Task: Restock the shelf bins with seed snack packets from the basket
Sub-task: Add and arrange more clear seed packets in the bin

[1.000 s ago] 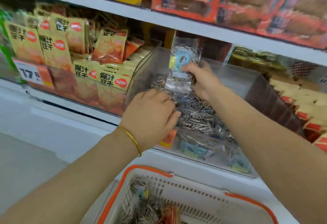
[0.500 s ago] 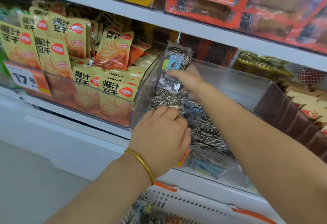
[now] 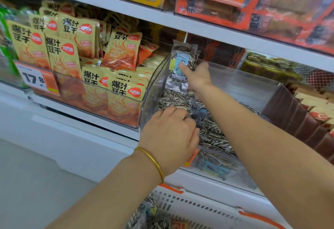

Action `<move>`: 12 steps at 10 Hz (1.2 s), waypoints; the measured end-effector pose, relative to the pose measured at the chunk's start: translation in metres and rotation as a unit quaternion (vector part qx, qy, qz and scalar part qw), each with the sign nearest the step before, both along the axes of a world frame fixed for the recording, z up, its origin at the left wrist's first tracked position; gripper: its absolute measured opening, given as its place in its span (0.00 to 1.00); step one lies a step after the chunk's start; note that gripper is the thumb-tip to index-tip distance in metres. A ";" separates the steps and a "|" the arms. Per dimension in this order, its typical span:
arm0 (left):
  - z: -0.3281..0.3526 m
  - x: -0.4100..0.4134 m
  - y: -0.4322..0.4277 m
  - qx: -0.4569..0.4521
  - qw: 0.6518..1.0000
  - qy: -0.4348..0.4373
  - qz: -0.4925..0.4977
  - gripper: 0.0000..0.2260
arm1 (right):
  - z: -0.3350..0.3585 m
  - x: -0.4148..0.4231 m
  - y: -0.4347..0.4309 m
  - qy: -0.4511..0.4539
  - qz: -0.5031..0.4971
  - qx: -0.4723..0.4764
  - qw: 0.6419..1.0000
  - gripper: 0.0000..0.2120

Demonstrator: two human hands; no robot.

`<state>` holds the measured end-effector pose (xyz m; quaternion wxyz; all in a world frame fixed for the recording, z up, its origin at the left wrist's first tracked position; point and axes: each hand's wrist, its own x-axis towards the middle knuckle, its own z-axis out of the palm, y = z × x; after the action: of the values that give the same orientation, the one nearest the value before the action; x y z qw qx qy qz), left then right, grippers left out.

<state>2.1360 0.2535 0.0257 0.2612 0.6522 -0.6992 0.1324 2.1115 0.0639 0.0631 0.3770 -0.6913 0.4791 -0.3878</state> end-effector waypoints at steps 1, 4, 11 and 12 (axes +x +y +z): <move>0.000 0.000 0.000 0.003 1.000 0.000 -0.001 0.19 | -0.002 0.000 -0.001 -0.011 -0.018 -0.017 1.000 0.28; 0.000 -0.001 0.000 0.012 1.000 -0.010 0.006 0.19 | -0.021 -0.001 -0.007 0.052 -0.026 -0.013 0.998 0.24; 0.006 0.003 0.006 -0.010 0.999 0.006 -0.031 0.18 | 0.002 -0.018 0.018 0.039 0.001 0.044 0.998 0.28; 0.016 -0.001 0.030 -0.053 0.996 -0.030 -0.062 0.13 | 0.024 -0.046 0.062 0.018 0.029 -0.004 0.999 0.16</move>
<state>2.1348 0.2832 0.0412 0.2820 0.5889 -0.7375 0.1725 2.0652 0.1254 0.0873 0.3763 -0.7132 0.4646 -0.3659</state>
